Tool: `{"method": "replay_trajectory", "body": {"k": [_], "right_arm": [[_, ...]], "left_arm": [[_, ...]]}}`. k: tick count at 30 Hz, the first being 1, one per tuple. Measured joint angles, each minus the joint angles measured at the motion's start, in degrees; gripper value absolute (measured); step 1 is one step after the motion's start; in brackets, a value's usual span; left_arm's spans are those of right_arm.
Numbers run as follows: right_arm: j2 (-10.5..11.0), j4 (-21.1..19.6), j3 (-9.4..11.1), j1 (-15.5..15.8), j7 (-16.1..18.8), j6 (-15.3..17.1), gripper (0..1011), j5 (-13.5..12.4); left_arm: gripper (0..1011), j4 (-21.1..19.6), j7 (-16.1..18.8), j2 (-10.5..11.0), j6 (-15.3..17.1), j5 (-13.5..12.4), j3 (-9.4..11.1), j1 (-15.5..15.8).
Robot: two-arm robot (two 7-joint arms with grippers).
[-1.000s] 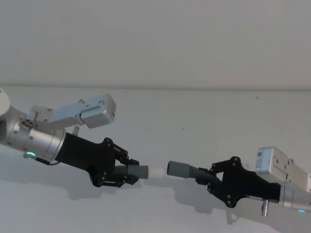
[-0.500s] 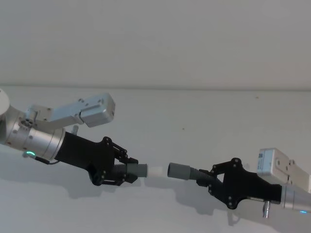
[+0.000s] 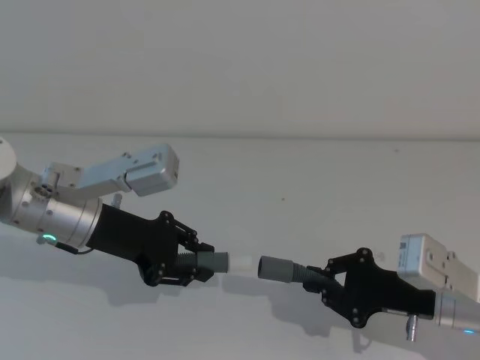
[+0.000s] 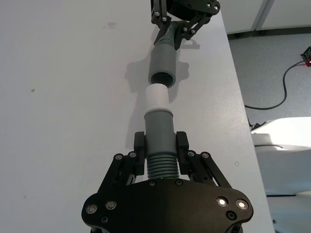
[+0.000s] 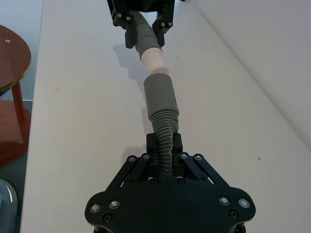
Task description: Use both hands to pick up one end of the pipe from the table, align the ends, and insert them.
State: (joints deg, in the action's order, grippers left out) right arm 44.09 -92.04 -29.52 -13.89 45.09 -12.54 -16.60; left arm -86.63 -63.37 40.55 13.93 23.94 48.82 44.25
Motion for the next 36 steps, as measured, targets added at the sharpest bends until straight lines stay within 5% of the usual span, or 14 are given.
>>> {"method": "replay_trajectory", "body": {"k": [36], "right_arm": [[-1.5, -0.4, -0.6, -0.7, -1.3, 1.0, 141, 1.5]], "left_arm": [[361, -0.5, 1.7, 0.7, -0.7, 1.3, 1.1, 0.4]]}}
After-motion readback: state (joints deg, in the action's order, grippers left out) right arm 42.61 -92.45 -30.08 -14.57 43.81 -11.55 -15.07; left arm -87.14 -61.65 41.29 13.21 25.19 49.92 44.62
